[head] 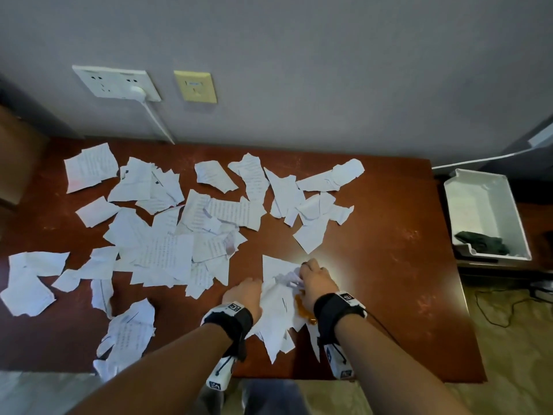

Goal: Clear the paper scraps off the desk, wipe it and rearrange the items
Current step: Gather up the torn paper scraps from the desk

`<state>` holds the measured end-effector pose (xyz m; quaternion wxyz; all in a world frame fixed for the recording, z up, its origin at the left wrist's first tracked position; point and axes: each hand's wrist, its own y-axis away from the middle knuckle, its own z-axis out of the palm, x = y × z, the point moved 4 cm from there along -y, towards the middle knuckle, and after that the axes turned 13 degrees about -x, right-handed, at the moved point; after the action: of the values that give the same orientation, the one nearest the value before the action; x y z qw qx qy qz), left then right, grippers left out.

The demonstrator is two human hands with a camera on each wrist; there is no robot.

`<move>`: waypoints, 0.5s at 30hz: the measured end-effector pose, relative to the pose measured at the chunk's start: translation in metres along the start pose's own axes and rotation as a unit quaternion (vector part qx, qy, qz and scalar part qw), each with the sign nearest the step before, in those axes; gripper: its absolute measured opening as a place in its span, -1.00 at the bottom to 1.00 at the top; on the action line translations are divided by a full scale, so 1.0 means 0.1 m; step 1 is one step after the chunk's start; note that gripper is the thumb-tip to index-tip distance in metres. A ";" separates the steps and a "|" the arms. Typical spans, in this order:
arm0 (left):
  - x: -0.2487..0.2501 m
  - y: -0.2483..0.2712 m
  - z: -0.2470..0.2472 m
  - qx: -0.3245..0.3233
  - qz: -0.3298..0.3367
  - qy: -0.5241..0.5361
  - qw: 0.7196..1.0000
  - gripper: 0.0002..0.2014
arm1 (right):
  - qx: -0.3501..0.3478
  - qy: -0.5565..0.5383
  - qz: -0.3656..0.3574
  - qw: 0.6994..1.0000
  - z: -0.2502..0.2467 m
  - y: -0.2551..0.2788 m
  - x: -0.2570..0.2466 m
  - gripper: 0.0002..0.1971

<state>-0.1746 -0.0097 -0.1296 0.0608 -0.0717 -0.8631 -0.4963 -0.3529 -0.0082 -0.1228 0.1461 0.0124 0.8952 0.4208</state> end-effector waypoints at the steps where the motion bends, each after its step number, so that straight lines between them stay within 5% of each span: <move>1: 0.02 -0.01 0.01 0.004 0.001 -0.011 1.000 -0.55 | -0.002 -0.015 -0.001 1.000 0.01 -0.02 0.00 -0.55; 8: 0.10 -0.03 -0.01 0.035 -0.037 -0.098 0.994 -0.65 | -0.035 -0.043 0.009 0.998 0.02 -0.02 -0.02 -0.71; 15: 0.13 0.07 -0.12 0.011 -0.045 0.024 0.999 -0.71 | -0.074 -0.036 0.007 0.997 -0.10 0.09 -0.05 -0.92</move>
<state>-0.1852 -0.0153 -0.1154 0.0596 -0.0205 -0.8691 -0.4906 -0.3515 -0.0107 -0.1087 0.1758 0.0226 0.8559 0.4859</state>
